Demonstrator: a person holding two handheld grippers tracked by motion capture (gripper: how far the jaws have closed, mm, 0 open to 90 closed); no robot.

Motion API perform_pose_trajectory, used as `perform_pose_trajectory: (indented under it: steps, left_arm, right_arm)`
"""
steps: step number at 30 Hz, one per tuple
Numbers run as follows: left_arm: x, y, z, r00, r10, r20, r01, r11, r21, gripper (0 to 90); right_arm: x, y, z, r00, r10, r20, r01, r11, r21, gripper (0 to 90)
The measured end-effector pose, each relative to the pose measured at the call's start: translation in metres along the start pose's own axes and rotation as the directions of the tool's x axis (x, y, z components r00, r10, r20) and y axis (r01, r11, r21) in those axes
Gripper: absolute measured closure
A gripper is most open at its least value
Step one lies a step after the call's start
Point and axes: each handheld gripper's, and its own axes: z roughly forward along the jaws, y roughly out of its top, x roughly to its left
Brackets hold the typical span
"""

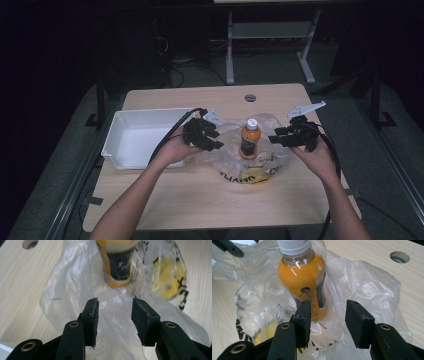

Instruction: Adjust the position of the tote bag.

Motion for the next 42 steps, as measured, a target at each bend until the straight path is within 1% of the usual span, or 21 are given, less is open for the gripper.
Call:
perform_pose_trajectory:
  steps: [1,2,4,6,8,9,10,12,14,17,20,22,27,29,30,32,33,35,40,41,42]
  left_arm:
    - [0.001,0.003,-0.001,1.0000,-0.004,0.008,0.004,1.0000,-0.005,56.8]
    - [0.002,0.006,-0.002,0.9999,-0.006,0.012,0.006,1.0000,-0.005,56.7]
    - [0.002,0.011,-0.004,1.0000,-0.003,0.007,0.003,1.0000,-0.009,56.0]
    - [0.003,0.017,-0.006,0.9999,0.000,0.016,0.000,1.0000,-0.009,55.0]
    - [0.003,0.023,-0.008,0.9999,0.006,0.009,-0.005,0.9999,-0.009,54.4]
    - [0.004,0.025,-0.009,0.9998,0.012,0.013,-0.011,0.9999,-0.010,53.9]
    - [0.003,0.028,-0.010,0.9998,0.005,0.022,-0.004,0.9999,-0.015,53.7]
    - [0.003,0.033,-0.010,0.9996,0.018,0.021,-0.018,0.9998,-0.003,52.8]
    - [0.002,0.038,-0.010,0.9993,0.020,0.031,-0.020,0.9998,0.005,51.7]
    - [0.003,0.046,-0.010,0.9991,0.019,0.039,-0.019,0.9998,0.000,50.8]
    - [0.004,0.053,-0.010,0.9988,0.018,0.046,-0.018,0.9998,0.001,49.4]
    - [0.005,0.058,-0.009,0.9984,0.021,0.052,-0.022,0.9997,0.012,48.4]
    - [0.003,0.073,-0.005,0.9977,0.032,0.061,-0.033,0.9993,0.019,46.9]
    - [0.002,0.079,-0.002,0.9975,0.036,0.062,-0.037,0.9991,0.021,46.6]
    - [0.002,0.082,-0.001,0.9974,0.036,0.062,-0.038,0.9991,0.020,46.3]
    - [0.002,0.087,0.002,0.9971,0.038,0.065,-0.040,0.9986,0.033,46.2]
    - [0.003,0.090,0.004,0.9971,0.044,0.062,-0.046,0.9982,0.038,46.1]
    - [0.003,0.094,0.007,0.9971,0.039,0.065,-0.042,0.9984,0.039,45.6]
    - [0.007,0.105,0.016,0.9968,0.039,0.069,-0.044,0.9971,0.062,44.6]
    - [0.008,0.107,0.018,0.9965,0.045,0.070,-0.050,0.9965,0.068,44.7]
    - [0.008,0.109,0.020,0.9969,0.040,0.067,-0.045,0.9963,0.073,44.9]
  right_arm:
    - [-0.001,0.000,0.000,1.0000,-0.008,-0.001,0.008,1.000,-0.002,55.2]
    - [0.000,0.000,0.000,1.0000,-0.003,-0.002,0.003,1.000,-0.001,55.2]
    - [0.001,-0.001,-0.001,1.0000,-0.001,-0.002,0.001,1.000,-0.003,55.2]
    - [0.001,-0.001,-0.003,1.0000,-0.003,-0.001,0.003,1.000,-0.011,55.1]
    - [0.001,-0.001,-0.006,1.0000,-0.002,0.002,0.002,1.000,-0.014,55.1]
    - [0.001,-0.001,-0.008,1.0000,-0.004,0.003,0.004,1.000,-0.018,54.9]
    - [0.002,-0.002,-0.010,1.0000,0.000,0.004,0.000,1.000,-0.020,54.6]
    - [0.002,-0.003,-0.014,1.0000,0.001,0.004,-0.001,1.000,-0.027,53.5]
    - [0.001,-0.006,-0.019,1.0000,0.005,0.004,-0.004,0.999,-0.034,52.6]
    - [0.000,-0.011,-0.026,0.9998,0.019,0.005,-0.019,0.998,-0.053,50.4]
    - [-0.002,-0.018,-0.031,0.9994,0.029,0.018,-0.028,0.998,-0.065,48.3]
    - [-0.002,-0.023,-0.034,0.9989,0.039,0.027,-0.037,0.997,-0.070,46.5]
    - [-0.005,-0.035,-0.043,0.9973,0.059,0.045,-0.054,0.994,-0.096,41.2]
    - [-0.005,-0.040,-0.046,0.9958,0.080,0.045,-0.075,0.992,-0.102,40.2]
    - [-0.006,-0.043,-0.047,0.9958,0.080,0.044,-0.075,0.991,-0.113,40.2]
    - [-0.008,-0.047,-0.049,0.9950,0.091,0.042,-0.086,0.990,-0.114,39.8]
    - [-0.008,-0.049,-0.049,0.9944,0.096,0.045,-0.090,0.990,-0.113,39.3]
    - [-0.009,-0.051,-0.051,0.9938,0.100,0.048,-0.094,0.989,-0.112,38.1]
    - [-0.013,-0.054,-0.056,0.9927,0.109,0.051,-0.102,0.987,-0.128,37.3]
    - [-0.014,-0.055,-0.057,0.9923,0.110,0.057,-0.101,0.986,-0.132,37.4]
    - [-0.014,-0.055,-0.058,0.9913,0.116,0.062,-0.107,0.986,-0.130,37.4]
